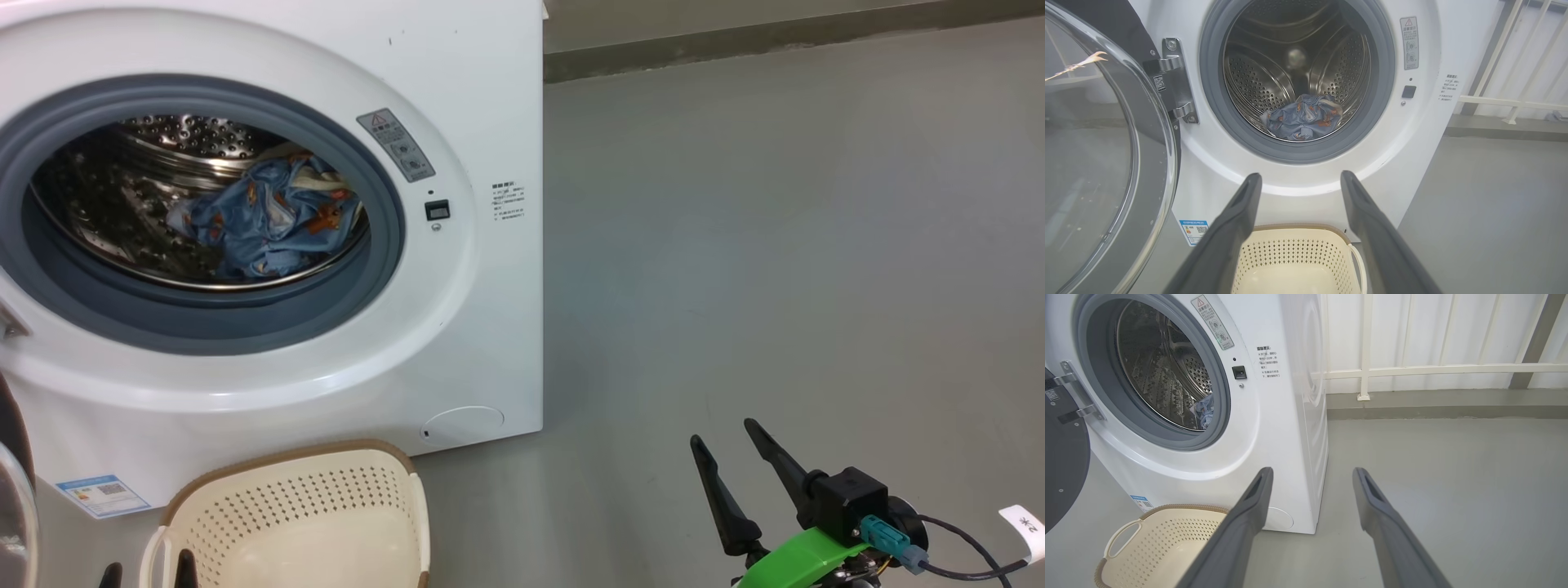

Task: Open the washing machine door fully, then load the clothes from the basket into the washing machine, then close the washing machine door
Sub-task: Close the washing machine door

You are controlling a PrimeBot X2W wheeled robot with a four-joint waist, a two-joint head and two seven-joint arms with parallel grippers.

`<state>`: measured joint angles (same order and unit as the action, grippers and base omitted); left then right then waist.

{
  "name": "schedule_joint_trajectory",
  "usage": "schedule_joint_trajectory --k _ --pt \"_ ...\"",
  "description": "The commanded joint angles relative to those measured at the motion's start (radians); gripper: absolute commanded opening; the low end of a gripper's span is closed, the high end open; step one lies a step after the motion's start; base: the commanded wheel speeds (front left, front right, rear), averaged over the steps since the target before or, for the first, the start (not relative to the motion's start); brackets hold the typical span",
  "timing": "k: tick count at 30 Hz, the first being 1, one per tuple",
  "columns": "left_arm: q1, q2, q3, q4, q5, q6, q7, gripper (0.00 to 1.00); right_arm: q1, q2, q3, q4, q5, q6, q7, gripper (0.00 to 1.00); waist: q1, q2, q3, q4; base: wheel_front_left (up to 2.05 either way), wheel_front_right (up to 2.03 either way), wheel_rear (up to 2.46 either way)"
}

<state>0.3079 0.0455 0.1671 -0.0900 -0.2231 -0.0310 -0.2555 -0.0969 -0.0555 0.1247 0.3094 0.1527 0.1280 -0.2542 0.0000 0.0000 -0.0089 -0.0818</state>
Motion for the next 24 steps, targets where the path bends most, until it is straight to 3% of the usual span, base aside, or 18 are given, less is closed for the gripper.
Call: schedule_joint_trajectory --k 1,11,24 --pt "-0.031 0.005 0.035 -0.018 -0.004 -0.003 -0.006 1.0 -0.002 0.005 0.029 -0.019 -0.003 0.003 -0.008 1.0 0.0 0.0 0.001 0.001 0.0 0.0 0.0" --pt "-0.037 0.005 0.045 -0.016 0.01 -0.012 -0.006 1.0 0.002 0.005 0.03 -0.012 0.027 0.003 -0.008 1.0 0.0 0.0 0.003 0.002 -0.42 0.42 0.0" --pt "-0.056 0.005 0.062 -0.027 0.004 -0.014 -0.006 1.0 0.003 0.005 0.022 -0.013 0.027 0.003 -0.008 1.0 0.0 0.0 0.008 0.009 -1.66 1.66 0.0"
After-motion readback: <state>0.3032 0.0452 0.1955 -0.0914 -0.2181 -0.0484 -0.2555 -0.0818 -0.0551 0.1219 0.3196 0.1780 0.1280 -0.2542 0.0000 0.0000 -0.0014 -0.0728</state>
